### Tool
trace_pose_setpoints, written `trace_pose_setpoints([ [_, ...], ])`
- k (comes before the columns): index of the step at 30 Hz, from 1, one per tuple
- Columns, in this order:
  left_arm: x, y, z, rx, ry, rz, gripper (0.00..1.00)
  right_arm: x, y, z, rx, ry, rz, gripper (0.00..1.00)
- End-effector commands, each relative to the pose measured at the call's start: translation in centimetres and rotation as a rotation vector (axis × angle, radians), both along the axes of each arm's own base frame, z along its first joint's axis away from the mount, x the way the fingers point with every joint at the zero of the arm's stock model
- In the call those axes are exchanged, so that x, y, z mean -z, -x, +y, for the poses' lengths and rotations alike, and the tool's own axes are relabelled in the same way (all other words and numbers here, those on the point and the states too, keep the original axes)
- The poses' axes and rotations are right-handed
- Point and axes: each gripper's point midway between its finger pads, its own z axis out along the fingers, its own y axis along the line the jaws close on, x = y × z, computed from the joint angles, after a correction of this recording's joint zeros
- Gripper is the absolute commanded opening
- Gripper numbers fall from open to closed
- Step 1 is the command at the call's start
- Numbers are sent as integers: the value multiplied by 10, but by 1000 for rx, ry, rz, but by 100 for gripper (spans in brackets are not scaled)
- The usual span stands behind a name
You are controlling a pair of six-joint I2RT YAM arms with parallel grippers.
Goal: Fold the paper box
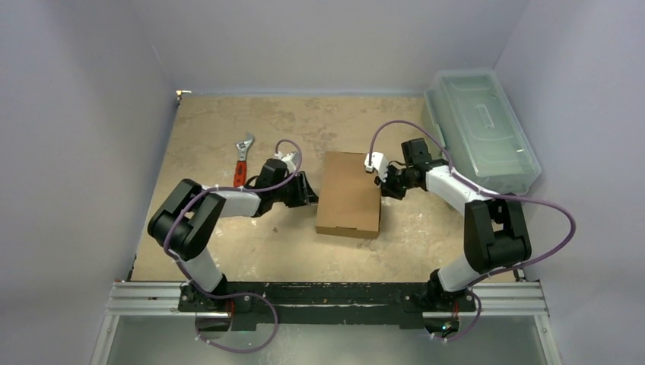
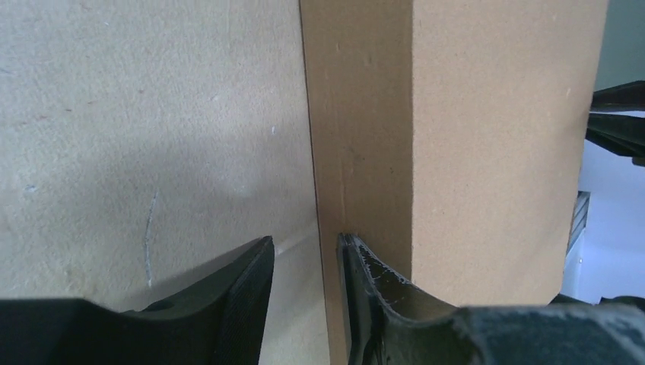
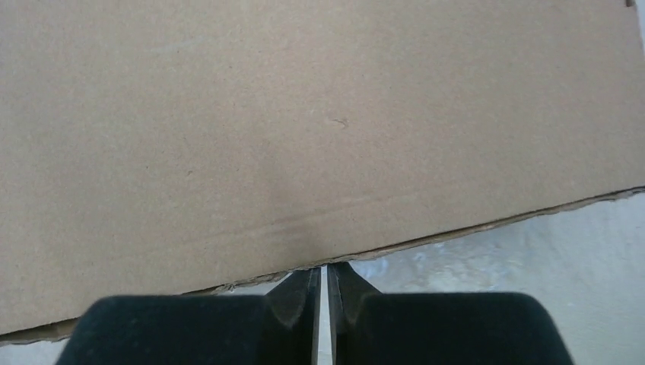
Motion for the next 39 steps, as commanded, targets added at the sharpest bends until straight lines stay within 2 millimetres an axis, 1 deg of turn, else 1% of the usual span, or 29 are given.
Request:
trace_pose_setpoints([
  [1,-20,-10,-3,-56,-1,-64,39,-43,-21,26,-43,-94,-144,9],
  [4,-35,-20,19,-134,-23,-99,43,-39,-9,1,-38,-31,-126,11],
  [5,-42,-24,28,-163,-21,-113,43,-42,-6,-7,-31,-31,-128,11],
  [8,-52,-25,43,-206,-9,-130,45,-40,4,-33,-10,-13,-100,13],
  [9,-55,-24,45,-211,-3,-136,45,-36,8,-38,-12,4,-88,13],
  [11,-58,-18,46,-205,10,-134,45,-27,23,-42,-52,29,-60,13],
  [14,-55,-3,43,-176,48,-103,45,-13,53,-42,-136,33,15,13],
  [15,-52,2,42,-169,56,-88,44,-10,58,-39,-152,15,31,13],
  [18,-39,20,39,-143,66,-43,43,-1,65,-27,-181,-9,76,12],
  [21,-28,37,27,-115,82,-8,41,5,75,-3,-244,-7,116,11],
  [23,-26,43,14,-91,99,-1,40,4,80,19,-287,-27,115,11],
  [25,-24,47,2,-70,111,6,39,-4,80,41,-313,-89,105,12],
  [26,-25,49,-5,-54,118,2,39,-11,76,49,-316,-122,94,12],
  [27,-24,50,-8,-51,117,3,39,-17,71,52,-308,-135,82,12],
  [29,-23,48,-8,-60,112,0,39,-24,59,53,-279,-128,49,12],
  [30,-26,47,-6,-70,106,-9,39,-26,54,49,-257,-107,33,12],
  [31,-24,46,-2,-86,85,-14,40,-26,50,43,-239,-78,15,12],
  [33,-33,42,8,-122,50,-50,41,-26,47,29,-208,-41,-14,13],
  [35,-41,38,18,-156,13,-86,43,-28,52,16,-214,-14,-33,13],
  [39,-57,38,37,-217,-24,-139,51,-34,75,0,-296,25,-43,16],
])
